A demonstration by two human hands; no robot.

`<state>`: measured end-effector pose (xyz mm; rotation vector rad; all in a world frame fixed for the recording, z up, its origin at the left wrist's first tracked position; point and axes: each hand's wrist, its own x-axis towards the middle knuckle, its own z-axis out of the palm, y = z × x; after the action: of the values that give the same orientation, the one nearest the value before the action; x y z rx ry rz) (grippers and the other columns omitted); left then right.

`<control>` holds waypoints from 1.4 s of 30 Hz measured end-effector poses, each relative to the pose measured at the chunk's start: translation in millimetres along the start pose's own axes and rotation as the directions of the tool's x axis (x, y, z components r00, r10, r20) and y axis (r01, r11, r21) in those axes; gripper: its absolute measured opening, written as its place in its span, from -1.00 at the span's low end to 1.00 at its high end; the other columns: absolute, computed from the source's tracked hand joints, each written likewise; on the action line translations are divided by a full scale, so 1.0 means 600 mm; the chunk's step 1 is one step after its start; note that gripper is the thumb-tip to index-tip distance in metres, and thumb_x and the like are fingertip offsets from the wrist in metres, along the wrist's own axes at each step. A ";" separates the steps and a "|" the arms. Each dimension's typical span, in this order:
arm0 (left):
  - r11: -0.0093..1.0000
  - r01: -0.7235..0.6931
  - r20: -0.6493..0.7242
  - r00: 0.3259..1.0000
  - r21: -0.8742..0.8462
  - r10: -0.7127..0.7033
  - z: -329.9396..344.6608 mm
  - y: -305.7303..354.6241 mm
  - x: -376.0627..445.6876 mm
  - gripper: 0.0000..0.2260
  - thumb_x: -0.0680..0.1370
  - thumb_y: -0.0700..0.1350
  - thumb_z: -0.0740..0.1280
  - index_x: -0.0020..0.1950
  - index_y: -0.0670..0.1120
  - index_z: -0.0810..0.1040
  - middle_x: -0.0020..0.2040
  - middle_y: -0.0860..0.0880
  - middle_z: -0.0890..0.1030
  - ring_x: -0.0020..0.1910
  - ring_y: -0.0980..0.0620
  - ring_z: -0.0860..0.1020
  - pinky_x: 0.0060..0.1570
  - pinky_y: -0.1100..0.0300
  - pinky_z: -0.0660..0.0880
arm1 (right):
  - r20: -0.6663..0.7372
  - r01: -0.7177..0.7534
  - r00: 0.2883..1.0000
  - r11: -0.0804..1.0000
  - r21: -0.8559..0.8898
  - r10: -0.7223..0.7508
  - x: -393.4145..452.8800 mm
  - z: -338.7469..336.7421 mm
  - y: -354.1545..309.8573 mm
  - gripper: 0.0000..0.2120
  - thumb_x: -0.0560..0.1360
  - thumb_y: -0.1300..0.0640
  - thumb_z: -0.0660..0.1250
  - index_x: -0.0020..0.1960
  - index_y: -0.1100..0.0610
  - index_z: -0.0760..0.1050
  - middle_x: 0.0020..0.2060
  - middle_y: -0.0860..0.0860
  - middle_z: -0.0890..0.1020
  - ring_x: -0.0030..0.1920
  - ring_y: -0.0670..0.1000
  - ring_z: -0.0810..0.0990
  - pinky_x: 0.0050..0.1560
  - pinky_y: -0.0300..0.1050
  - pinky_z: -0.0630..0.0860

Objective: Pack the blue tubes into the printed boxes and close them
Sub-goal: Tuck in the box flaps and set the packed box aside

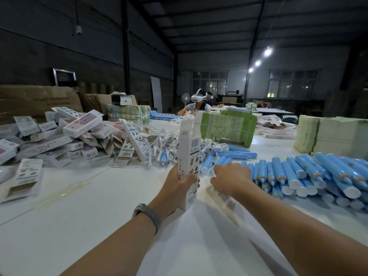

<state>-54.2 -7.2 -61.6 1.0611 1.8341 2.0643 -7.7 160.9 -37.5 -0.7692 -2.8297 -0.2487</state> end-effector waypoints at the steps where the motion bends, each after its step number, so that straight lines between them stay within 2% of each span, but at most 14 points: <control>1: 1.000 0.003 0.002 1.000 -0.004 -0.003 0.000 0.000 -0.001 -0.54 0.34 -0.12 0.27 0.26 -0.04 0.44 0.00 -0.08 0.59 -0.11 -0.04 0.59 -0.22 0.32 0.56 | 0.053 -0.009 0.999 1.000 0.017 0.008 -0.002 -0.003 -0.001 -0.79 0.53 -0.07 0.14 0.06 -0.04 0.46 0.05 0.04 0.58 0.03 0.11 0.49 -0.11 -0.01 0.32; 5: 1.000 0.008 -0.012 1.000 0.024 -0.008 -0.001 0.000 -0.005 -0.54 0.35 -0.11 0.27 0.26 -0.07 0.47 0.08 -0.04 0.63 0.03 0.00 0.61 -0.04 0.19 0.58 | 0.166 -0.044 0.986 0.994 0.098 0.027 -0.005 -0.006 0.001 -0.75 0.50 -0.07 0.19 0.04 0.04 0.51 -0.08 0.01 0.56 -0.07 0.06 0.51 -0.07 -0.04 0.46; 7: 0.999 0.003 -0.045 0.999 0.038 -0.001 -0.004 0.001 -0.004 -0.51 0.36 -0.12 0.28 0.29 -0.16 0.49 0.14 -0.08 0.63 0.13 -0.07 0.60 0.16 -0.05 0.56 | 0.195 -0.099 0.980 0.946 0.307 0.039 -0.005 -0.025 0.002 -0.76 0.50 -0.03 0.21 -0.04 0.11 0.55 -0.16 0.02 0.64 -0.15 0.03 0.58 -0.09 -0.09 0.55; 8: 0.999 0.003 -0.062 0.998 0.050 0.001 -0.005 0.001 -0.003 -0.49 0.36 -0.12 0.29 0.31 -0.19 0.50 0.16 -0.09 0.64 0.16 -0.11 0.60 0.22 -0.14 0.53 | 0.199 -0.152 0.978 0.861 0.485 0.060 -0.004 -0.038 0.004 -0.76 0.52 0.00 0.20 -0.08 0.14 0.54 -0.24 0.03 0.66 -0.26 0.00 0.58 -0.21 -0.16 0.54; 10: 0.997 -0.009 -0.084 0.996 0.073 0.015 -0.006 0.002 -0.002 -0.51 0.37 -0.12 0.29 0.30 -0.17 0.53 0.16 -0.07 0.65 0.16 -0.10 0.61 0.24 -0.20 0.52 | 0.263 -0.293 0.956 0.515 0.805 0.132 -0.006 -0.066 0.005 -0.77 0.54 0.09 0.15 -0.14 0.18 0.50 -0.41 0.09 0.65 -0.51 -0.03 0.48 -0.49 -0.28 0.34; 12: 0.996 -0.046 -0.104 0.993 0.075 0.053 -0.008 0.001 -0.001 -0.58 0.39 -0.14 0.31 0.26 -0.03 0.54 0.13 0.02 0.67 0.14 -0.03 0.62 0.21 -0.15 0.55 | 0.304 -0.314 0.950 0.213 0.925 0.078 -0.015 -0.090 0.004 -0.82 0.53 0.15 0.14 -0.09 0.17 0.50 -0.40 0.12 0.68 -0.55 -0.03 0.47 -0.53 -0.31 0.27; 13: 0.995 -0.067 -0.116 0.990 0.073 0.075 -0.009 0.000 0.001 -0.61 0.41 -0.15 0.32 0.24 0.06 0.51 0.13 0.05 0.67 0.14 -0.01 0.63 0.18 -0.12 0.56 | 0.278 -0.280 0.960 0.163 0.946 0.034 -0.019 -0.099 0.002 -0.85 0.52 0.17 0.17 -0.04 0.15 0.52 -0.35 0.10 0.70 -0.51 -0.05 0.50 -0.49 -0.30 0.29; 17: 0.988 -0.105 -0.231 0.964 0.114 0.129 -0.013 -0.015 0.009 -0.66 0.59 -0.24 0.37 0.19 0.15 0.40 0.15 0.03 0.64 0.11 -0.02 0.64 0.16 -0.19 0.58 | -0.092 0.078 0.995 0.275 0.958 0.035 -0.030 -0.118 -0.024 -0.77 0.49 0.23 0.41 0.13 0.06 0.53 -0.24 0.03 0.72 -0.41 -0.17 0.61 -0.37 -0.22 0.51; 19: 0.978 -0.135 -0.211 0.963 0.160 0.168 -0.011 -0.019 0.010 -0.65 0.61 -0.27 0.34 0.25 0.11 0.39 0.16 -0.01 0.64 0.13 -0.03 0.64 0.18 -0.15 0.58 | -0.303 0.249 0.947 0.354 0.901 0.105 -0.032 -0.123 -0.035 -0.81 0.51 0.15 0.44 0.08 0.01 0.51 -0.25 -0.01 0.70 -0.30 -0.10 0.67 -0.15 -0.07 0.60; 23: 0.967 -0.134 -0.189 0.966 0.218 0.177 -0.012 -0.022 0.011 -0.67 0.61 -0.29 0.33 0.25 0.04 0.37 0.17 0.08 0.62 0.10 0.24 0.62 0.11 0.20 0.59 | -0.532 0.462 0.803 0.283 0.841 0.268 -0.033 -0.137 -0.032 -0.84 0.52 -0.04 0.42 -0.02 0.03 0.57 -0.48 -0.11 0.44 -0.46 -0.14 0.35 -0.33 -0.13 0.34; 26: 0.951 -0.112 -0.225 0.958 0.288 0.181 -0.014 -0.020 0.011 -0.72 0.60 -0.28 0.34 0.23 -0.02 0.37 0.08 0.19 0.58 -0.04 0.46 0.57 -0.13 0.50 0.50 | -0.598 0.548 0.731 0.239 0.802 0.329 -0.041 -0.154 -0.026 -0.79 0.53 -0.10 0.39 -0.08 0.05 0.55 -0.32 0.04 0.52 -0.35 -0.11 0.36 -0.25 -0.09 0.40; 30: 0.926 -0.114 -0.218 0.955 0.361 0.202 -0.014 -0.018 0.006 -0.74 0.60 -0.23 0.36 0.22 -0.05 0.37 0.04 0.23 0.57 -0.10 0.49 0.56 -0.20 0.55 0.45 | -0.561 0.574 0.691 0.125 0.809 0.455 -0.047 -0.180 -0.021 -0.84 0.56 -0.06 0.36 -0.13 -0.01 0.52 -0.35 -0.19 0.56 -0.33 -0.18 0.47 -0.15 -0.11 0.56; 34: 0.915 -0.122 -0.221 0.950 0.385 0.219 -0.011 -0.019 0.007 -0.75 0.59 -0.24 0.37 0.17 -0.04 0.37 0.03 0.19 0.59 -0.10 0.46 0.57 -0.22 0.53 0.47 | -0.556 0.578 0.717 0.087 0.812 0.420 -0.053 -0.185 -0.032 -0.85 0.57 0.01 0.36 0.03 0.08 0.51 -0.21 0.01 0.60 -0.20 0.03 0.58 -0.05 0.21 0.57; 42: 0.885 -0.133 -0.217 0.943 0.446 0.251 -0.010 -0.018 0.005 -0.76 0.58 -0.19 0.40 0.10 0.01 0.37 0.06 0.07 0.63 -0.09 0.35 0.60 -0.20 0.49 0.49 | -0.615 0.627 0.688 0.111 0.771 0.385 -0.061 -0.182 -0.033 -0.46 0.56 0.04 0.34 0.44 -0.15 0.17 -0.09 -0.03 0.61 -0.20 -0.08 0.64 -0.11 0.05 0.66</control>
<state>-63.4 -7.8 -70.6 1.1459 2.4994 2.0478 28.9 103.1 57.1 0.0520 -1.5192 1.0891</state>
